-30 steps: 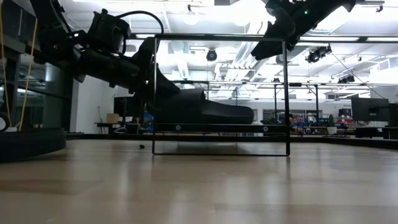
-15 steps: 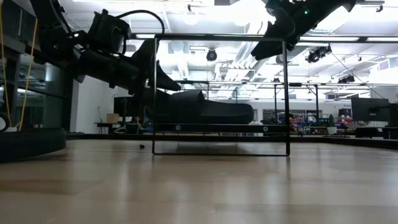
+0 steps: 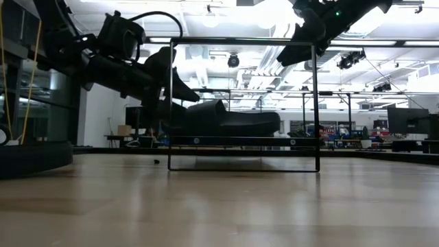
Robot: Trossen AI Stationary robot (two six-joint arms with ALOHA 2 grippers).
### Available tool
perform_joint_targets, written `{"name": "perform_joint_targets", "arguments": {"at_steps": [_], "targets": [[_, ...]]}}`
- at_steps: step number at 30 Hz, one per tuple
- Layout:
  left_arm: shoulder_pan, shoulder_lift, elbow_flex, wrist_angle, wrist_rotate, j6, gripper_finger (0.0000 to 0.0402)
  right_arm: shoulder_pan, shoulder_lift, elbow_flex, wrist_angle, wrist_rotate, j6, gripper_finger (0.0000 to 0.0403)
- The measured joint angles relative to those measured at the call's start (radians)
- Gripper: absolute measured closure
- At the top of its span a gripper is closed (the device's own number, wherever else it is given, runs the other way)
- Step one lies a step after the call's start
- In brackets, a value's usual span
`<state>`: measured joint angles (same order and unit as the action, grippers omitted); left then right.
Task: Pick and place slides into the shelf
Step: Put the black slide on the shelf
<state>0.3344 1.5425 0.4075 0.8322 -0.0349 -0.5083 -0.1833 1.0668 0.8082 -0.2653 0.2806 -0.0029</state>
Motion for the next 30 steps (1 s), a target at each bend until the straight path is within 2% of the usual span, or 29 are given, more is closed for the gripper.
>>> {"name": "perform_joint_targets", "arguments": {"at_steps": [4,16,20,30], "targets": [[0.0,-0.009,0.016,-0.014,0.0,0.049,0.0169,0.0,0.0,0.0,0.0,0.0,0.003,0.0146],[-0.001,-0.037,0.119,-0.282,-0.004,0.153,0.0169,0.0,0.0,0.0,0.0,0.0,0.007,0.0146],[-0.001,-0.037,0.123,-0.292,-0.032,0.189,0.0169,0.0,0.0,0.0,0.0,0.0,0.007,0.0146],[-0.001,-0.037,0.124,-0.31,0.042,0.108,0.0169,0.0,0.0,0.0,0.0,0.0,0.03,0.0146]]}}
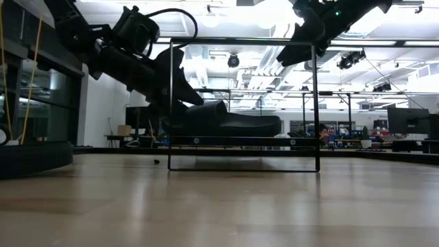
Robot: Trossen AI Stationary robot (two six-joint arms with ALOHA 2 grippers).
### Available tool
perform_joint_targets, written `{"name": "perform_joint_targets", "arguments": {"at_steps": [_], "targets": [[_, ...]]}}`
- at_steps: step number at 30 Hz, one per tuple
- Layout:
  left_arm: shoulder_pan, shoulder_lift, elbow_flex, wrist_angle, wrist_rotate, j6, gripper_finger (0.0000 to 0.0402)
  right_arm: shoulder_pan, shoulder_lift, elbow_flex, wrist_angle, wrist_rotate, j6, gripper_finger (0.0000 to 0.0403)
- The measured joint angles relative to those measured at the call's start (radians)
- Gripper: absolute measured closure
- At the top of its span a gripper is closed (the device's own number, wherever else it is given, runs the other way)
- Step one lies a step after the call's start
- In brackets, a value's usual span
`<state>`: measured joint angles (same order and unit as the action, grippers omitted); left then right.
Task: Pick and place slides into the shelf
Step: Put the black slide on the shelf
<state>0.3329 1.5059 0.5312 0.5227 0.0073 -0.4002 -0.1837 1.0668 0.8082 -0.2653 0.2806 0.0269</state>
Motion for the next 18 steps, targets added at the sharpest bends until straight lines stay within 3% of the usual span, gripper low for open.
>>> {"name": "perform_joint_targets", "arguments": {"at_steps": [12,18], "targets": [[-0.001,0.001,0.045,-0.015,0.183,-0.131,0.0169,0.0,0.0,0.0,0.0,0.005,0.0,0.0146],[-0.002,0.001,0.045,-0.037,0.104,-0.122,0.0169,0.0,0.0,0.0,0.0,0.005,0.0,0.0146]]}}
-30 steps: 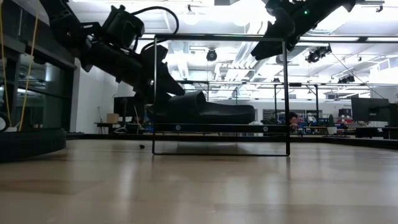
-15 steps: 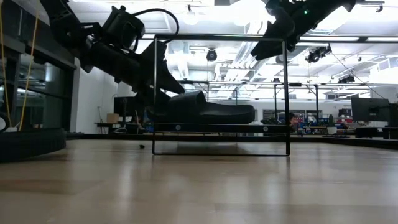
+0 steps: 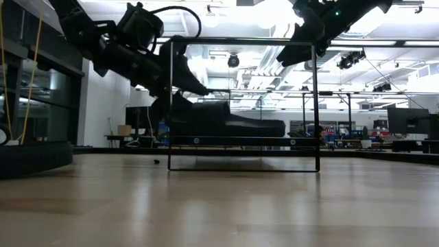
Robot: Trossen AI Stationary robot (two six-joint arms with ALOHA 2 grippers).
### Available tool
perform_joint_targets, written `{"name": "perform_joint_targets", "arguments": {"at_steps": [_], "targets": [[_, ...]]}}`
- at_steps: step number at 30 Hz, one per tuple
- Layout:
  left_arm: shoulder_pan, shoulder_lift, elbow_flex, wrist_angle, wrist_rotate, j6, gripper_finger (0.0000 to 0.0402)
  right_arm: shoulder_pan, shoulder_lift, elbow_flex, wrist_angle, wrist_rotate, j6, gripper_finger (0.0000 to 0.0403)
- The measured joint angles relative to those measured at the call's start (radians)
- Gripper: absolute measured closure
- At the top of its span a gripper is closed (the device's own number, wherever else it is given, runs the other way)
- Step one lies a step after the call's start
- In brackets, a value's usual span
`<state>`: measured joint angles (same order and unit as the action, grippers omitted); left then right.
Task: Pick and place slides into the shelf
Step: Put the black slide on the shelf
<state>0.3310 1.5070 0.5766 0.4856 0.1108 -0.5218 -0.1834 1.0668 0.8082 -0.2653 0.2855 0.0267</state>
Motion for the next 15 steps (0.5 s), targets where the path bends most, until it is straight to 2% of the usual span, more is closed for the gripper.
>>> {"name": "perform_joint_targets", "arguments": {"at_steps": [5,15], "targets": [[0.003,0.0,0.0,-0.064,-0.12,0.09,0.0169,0.0,0.0,0.0,0.0,0.0,0.0,0.0146],[0.002,-0.001,0.002,-0.069,-0.15,0.186,0.0169,0.0,0.0,0.0,0.0,0.0,0.0,0.0146]]}}
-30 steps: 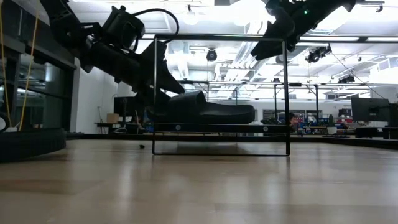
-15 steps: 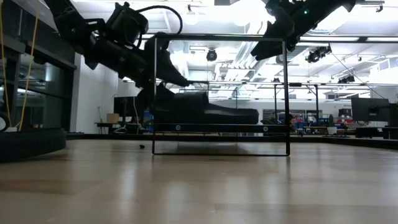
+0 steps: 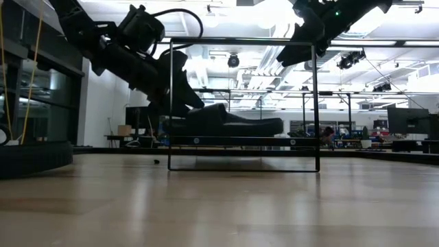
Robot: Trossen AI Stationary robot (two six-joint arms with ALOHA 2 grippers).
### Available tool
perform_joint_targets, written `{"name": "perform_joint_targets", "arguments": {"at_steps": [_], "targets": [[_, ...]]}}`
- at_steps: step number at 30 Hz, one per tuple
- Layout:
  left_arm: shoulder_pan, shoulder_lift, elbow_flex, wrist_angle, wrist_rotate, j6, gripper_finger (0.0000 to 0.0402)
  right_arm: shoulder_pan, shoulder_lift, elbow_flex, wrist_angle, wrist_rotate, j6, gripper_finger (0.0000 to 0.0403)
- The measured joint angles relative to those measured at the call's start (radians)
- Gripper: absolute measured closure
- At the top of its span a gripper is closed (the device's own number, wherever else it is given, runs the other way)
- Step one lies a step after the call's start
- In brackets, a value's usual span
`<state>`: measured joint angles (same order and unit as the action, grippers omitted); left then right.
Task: Pick and place slides into the shelf
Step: Put the black slide on the shelf
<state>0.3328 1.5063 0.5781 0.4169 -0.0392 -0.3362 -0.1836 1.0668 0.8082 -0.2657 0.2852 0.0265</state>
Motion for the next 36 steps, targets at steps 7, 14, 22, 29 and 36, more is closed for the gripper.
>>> {"name": "perform_joint_targets", "arguments": {"at_steps": [7,14,22,29,36], "targets": [[0.0,0.0,0.0,0.006,-0.004,0.026,0.0169,0.0,0.0,0.0,0.0,0.0,-0.004,0.0146],[0.001,0.0,0.0,0.006,0.001,0.026,0.0169,0.0,0.0,0.0,0.0,0.0,-0.004,0.0146],[0.001,-0.08,-0.003,-0.068,-0.011,0.045,0.0169,0.0,0.0,0.0,-0.007,-0.001,-0.004,0.0146],[-0.008,-0.173,-0.002,-0.158,-0.047,0.045,0.0169,0.0,0.0,0.0,-0.007,-0.001,0.0,0.0146],[-0.048,-0.174,-0.002,-0.119,-0.103,0.056,0.0169,0.0,0.0,0.0,-0.006,-0.001,0.003,0.0146]]}}
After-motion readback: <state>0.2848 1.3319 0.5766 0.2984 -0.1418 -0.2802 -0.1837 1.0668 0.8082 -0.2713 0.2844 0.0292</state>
